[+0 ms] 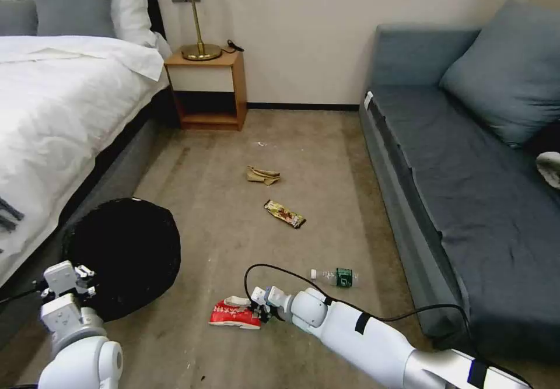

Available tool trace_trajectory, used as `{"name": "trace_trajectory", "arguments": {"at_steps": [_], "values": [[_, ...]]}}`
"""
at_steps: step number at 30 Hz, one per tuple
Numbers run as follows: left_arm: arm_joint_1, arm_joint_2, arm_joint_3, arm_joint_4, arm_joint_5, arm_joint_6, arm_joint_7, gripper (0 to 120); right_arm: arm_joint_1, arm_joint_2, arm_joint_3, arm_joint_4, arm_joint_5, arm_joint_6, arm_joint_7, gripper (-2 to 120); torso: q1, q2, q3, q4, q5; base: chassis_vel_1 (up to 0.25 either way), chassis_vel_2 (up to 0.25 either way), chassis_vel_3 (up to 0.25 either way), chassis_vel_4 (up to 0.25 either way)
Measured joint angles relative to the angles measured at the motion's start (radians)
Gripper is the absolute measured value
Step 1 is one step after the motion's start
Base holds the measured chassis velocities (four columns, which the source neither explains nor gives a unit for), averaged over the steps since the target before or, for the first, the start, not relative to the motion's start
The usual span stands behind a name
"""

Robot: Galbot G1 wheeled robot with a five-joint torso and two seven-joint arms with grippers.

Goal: Pick up the trash bin, then pick up the garbage on the floor and place it into the trash bin.

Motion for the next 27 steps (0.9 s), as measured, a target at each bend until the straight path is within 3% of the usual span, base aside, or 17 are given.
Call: {"name": "trace_trajectory", "arguments": {"at_steps": [3,8,15,21,22,26,27], "values": [[-0.001,0.001,0.001,0.002,0.001,0.0,0.0,3,-0.002,-0.006,0.005,0.006,-0.003,0.006,-0.001,0,0.0,0.0,0.0,0.0,0.0,0.0,0.0,0.0,0.0],[0.001,0.004,0.001,0.005,0.002,0.0,0.0,3,-0.014,-0.009,0.02,0.02,-0.003,0.015,-0.001,0,0.0,0.0,0.0,0.0,0.0,0.0,0.0,0.0,0.0],[0.011,0.023,0.004,0.027,0.001,-0.001,0.0,3,-0.078,-0.098,0.173,0.247,0.11,0.05,0.103,0,0.0,0.0,0.0,0.0,0.0001,0.0,0.0,0.0,0.0],[0.011,0.029,0.01,0.047,-0.002,-0.007,0.0,3,-0.111,-0.123,0.263,0.344,0.132,0.094,0.152,0,0.0,0.0,0.0,-0.0002,0.0001,0.0,0.0,0.0,0.0],[0.011,0.029,0.016,0.061,-0.004,-0.011,0.0,3,-0.141,-0.141,0.31,0.432,0.172,0.139,0.188,0,0.0,0.0,0.0,0.0,-0.0001,0.0,0.0,0.0,0.0],[0.011,0.027,0.018,0.061,-0.004,-0.011,0.001,3,-0.151,-0.147,0.315,0.459,0.19,0.15,0.194,0,0.0,0.0,0.0,0.0,0.0,0.0,0.0,0.0,0.0],[0.01,0.018,0.021,0.061,-0.009,-0.004,0.004,3,-0.183,-0.152,0.313,0.524,0.245,0.179,0.214,0,0.0,0.0,0.0,-0.0001,0.0,0.0,0.0,0.0,0.0]]}}
